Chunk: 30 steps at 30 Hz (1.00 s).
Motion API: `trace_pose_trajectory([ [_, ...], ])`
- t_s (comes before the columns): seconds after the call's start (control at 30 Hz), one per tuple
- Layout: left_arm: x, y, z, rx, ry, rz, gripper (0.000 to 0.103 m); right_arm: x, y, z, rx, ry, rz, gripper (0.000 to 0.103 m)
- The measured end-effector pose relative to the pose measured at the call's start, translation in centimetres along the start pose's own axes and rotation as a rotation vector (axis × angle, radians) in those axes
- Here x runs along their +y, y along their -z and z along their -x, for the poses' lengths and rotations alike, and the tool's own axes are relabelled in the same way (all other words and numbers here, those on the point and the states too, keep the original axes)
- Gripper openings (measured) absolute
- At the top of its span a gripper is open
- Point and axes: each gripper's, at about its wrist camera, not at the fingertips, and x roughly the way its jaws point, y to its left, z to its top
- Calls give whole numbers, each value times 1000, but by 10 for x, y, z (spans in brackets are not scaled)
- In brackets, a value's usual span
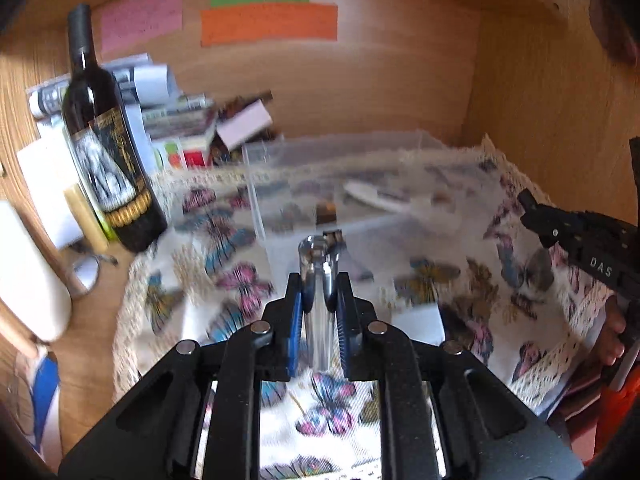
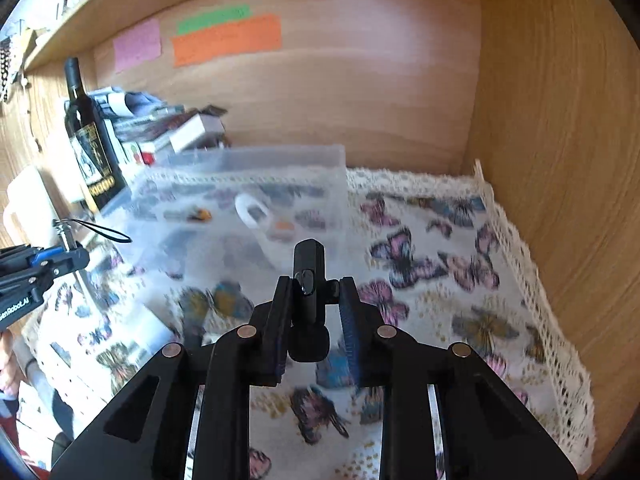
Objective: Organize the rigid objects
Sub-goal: 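Carry the silver tube into the clear box and open the left tool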
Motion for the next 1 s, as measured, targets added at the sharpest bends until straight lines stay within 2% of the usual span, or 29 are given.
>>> trace_pose_trajectory([
  [0.23, 6, -38, 5, -94, 8, -3, 15, 14, -35, -1, -75, -11, 31, 21],
  [0.47, 13, -74, -7, -111, 26, -7, 15, 29, -64, -13, -108, -59, 65, 21],
  [0.7, 10, -96, -37, -57, 45, -24, 15, 44, -78, -42, -62, -94, 108, 21],
  [1.0, 6, -91, -85, 53, 43, -43, 15, 59, -75, -91, 60, -109, 162, 21],
])
